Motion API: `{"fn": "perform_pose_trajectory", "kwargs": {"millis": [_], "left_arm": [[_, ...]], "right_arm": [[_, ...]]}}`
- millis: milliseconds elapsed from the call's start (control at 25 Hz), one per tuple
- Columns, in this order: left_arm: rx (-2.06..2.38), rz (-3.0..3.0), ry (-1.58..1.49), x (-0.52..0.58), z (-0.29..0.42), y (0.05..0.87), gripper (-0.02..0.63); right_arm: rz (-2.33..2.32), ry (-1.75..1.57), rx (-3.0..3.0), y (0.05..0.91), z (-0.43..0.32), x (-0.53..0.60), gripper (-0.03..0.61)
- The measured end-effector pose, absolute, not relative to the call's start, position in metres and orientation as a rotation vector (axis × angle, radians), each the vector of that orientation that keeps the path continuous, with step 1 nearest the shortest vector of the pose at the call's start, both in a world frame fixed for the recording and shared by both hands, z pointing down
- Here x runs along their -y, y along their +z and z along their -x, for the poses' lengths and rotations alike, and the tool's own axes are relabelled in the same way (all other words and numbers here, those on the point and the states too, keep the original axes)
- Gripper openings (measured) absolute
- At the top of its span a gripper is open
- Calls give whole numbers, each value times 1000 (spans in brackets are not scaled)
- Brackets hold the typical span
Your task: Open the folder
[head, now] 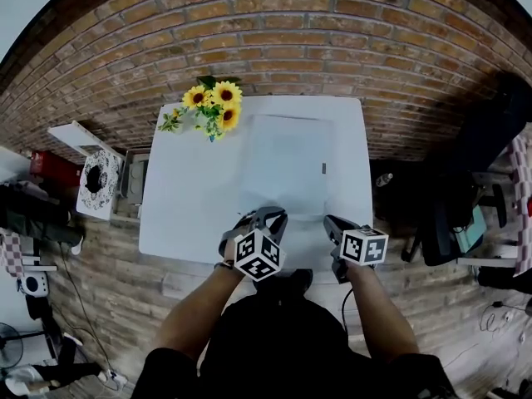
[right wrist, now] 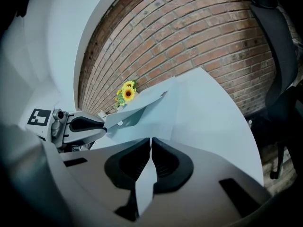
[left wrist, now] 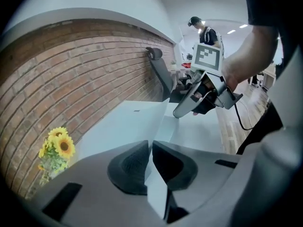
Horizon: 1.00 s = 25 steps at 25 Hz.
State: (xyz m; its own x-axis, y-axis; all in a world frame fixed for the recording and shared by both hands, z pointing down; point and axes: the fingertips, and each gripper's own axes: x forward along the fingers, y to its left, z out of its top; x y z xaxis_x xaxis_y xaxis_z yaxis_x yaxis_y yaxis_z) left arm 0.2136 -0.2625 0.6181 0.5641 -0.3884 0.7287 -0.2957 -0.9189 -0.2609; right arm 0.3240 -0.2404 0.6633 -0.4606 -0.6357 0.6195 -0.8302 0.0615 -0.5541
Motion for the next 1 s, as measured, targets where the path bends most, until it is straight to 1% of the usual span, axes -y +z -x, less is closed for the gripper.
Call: {"fn": "perform_pose_trajectory", "kwargs": {"millis": [120,440,640,1000], "left_arm": [[-680,2757,-1239,265,-205,611,38],[-984,2965,-978,275,-175,572,38],[-1229,3104,-763,281,-139,549,32],[-1575,3127,-619,283,-59,554,21]], "right_arm": [[-1482,1340,2101,669,-319,240,28],[-1496,1315,2082,670,-322,242,20],[-1462,1252,2116,660,-307,252,20],[-1436,1177,2029,671,-288,255,17]]}}
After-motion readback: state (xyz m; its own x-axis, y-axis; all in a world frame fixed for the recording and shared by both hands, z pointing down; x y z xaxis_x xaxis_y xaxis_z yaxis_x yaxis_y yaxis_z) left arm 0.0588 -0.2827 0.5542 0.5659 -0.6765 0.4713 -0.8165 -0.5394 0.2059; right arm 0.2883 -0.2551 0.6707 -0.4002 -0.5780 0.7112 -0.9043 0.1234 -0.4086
